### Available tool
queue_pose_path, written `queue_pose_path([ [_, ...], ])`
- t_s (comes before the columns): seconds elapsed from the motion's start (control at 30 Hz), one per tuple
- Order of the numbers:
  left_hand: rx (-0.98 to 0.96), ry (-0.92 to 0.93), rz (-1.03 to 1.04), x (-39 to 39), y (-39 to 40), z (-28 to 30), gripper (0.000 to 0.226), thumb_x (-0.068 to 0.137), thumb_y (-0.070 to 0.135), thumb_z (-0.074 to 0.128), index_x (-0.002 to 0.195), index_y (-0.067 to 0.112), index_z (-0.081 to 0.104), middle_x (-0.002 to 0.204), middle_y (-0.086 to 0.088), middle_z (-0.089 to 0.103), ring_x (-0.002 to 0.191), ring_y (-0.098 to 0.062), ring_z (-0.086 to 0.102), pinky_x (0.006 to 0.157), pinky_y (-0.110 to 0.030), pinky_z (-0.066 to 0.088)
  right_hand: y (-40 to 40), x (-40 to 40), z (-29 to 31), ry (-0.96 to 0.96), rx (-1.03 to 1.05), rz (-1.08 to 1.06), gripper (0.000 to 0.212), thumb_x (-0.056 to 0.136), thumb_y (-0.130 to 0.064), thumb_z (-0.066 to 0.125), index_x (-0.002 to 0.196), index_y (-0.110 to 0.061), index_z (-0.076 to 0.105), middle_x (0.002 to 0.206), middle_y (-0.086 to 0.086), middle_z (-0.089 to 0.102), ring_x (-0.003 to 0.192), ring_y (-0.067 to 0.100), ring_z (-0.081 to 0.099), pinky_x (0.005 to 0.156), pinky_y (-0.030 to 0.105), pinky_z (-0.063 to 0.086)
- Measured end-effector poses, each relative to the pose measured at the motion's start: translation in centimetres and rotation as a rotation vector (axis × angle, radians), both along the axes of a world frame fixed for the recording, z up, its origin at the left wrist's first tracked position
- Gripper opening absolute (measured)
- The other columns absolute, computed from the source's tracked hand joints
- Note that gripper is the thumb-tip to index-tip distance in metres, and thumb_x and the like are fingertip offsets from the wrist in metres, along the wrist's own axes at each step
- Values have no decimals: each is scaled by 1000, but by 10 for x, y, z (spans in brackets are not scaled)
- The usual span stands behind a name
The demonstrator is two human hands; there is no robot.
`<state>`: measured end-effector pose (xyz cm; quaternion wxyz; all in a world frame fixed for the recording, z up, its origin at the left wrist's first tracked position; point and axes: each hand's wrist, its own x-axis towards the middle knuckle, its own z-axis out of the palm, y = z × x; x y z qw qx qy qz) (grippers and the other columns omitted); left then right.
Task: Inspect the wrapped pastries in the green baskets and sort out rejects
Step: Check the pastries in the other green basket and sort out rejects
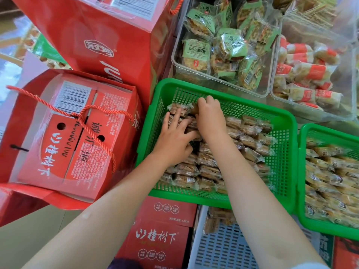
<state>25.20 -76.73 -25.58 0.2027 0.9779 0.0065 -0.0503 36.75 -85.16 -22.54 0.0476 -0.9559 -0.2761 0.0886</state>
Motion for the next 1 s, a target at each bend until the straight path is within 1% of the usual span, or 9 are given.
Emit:
queue_pose_path([
  [0.23,10,27,0,-1,0,2,39,88,26,60,126,35,62,159,-8,31,153,-42,-5,119,-62,-10,8,1,3,62,-146,-75,35,95,2,52,128,-9,48,133,20,38,116,39,45,71,35,39],
  [0.33,12,38,2,-2,1,2,38,88,26,60,125,35,62,159,-8,30,152,-42,-6,119,-62,-11,2,-2,4,117,-51,-104,43,94,3,52,132,-14,43,138,24,32,101,42,54,69,38,42],
  [0.43,16,47,-5,-1,1,1,37,87,27,60,123,36,62,158,-8,30,152,-42,-6,119,-63,-10,-5,-1,13,170,129,-146,35,97,-1,52,128,-17,43,129,19,36,79,35,58,67,43,52],
  [0.6,17,80,2,0,0,6,38,90,27,60,127,37,58,162,-8,24,153,-41,-8,119,-62,-12,-26,-4,38,180,415,-238,31,97,-13,59,126,-15,48,123,9,46,104,23,52,84,29,44],
  [0.7,-1,149,9,2,-3,14,42,92,28,59,131,41,54,165,-7,17,153,-38,-13,119,-62,-14,-45,-24,62,184,723,-471,27,95,-18,65,118,-17,52,114,-2,59,99,13,58,80,15,44],
  [0.8,-48,204,24,5,-4,30,40,95,32,57,133,41,55,167,-7,16,154,-32,-11,120,-58,-15,-64,-54,83,462,1071,-792,21,95,-24,65,111,-15,56,105,0,68,91,14,69,73,27,57],
  [0.9,-254,189,106,-2,-6,66,37,100,29,53,137,32,56,162,-1,32,153,-21,14,125,-48,7,-82,-82,98,705,1346,-928,21,97,-20,62,112,-7,57,104,7,72,81,14,71,64,26,56],
  [0.97,-633,168,311,-15,-13,95,31,105,30,45,132,27,61,143,4,56,131,-12,46,107,-33,40,-93,-100,109,748,1411,-919,17,98,-18,61,110,-7,57,101,9,71,79,15,70,63,27,56],
  [1.0,-891,187,432,-23,-17,111,31,107,35,40,125,29,65,131,6,64,120,-9,55,96,-28,46,-97,-111,114,763,1412,-901,18,97,-17,61,111,-6,57,102,9,72,81,15,69,65,28,57],
])
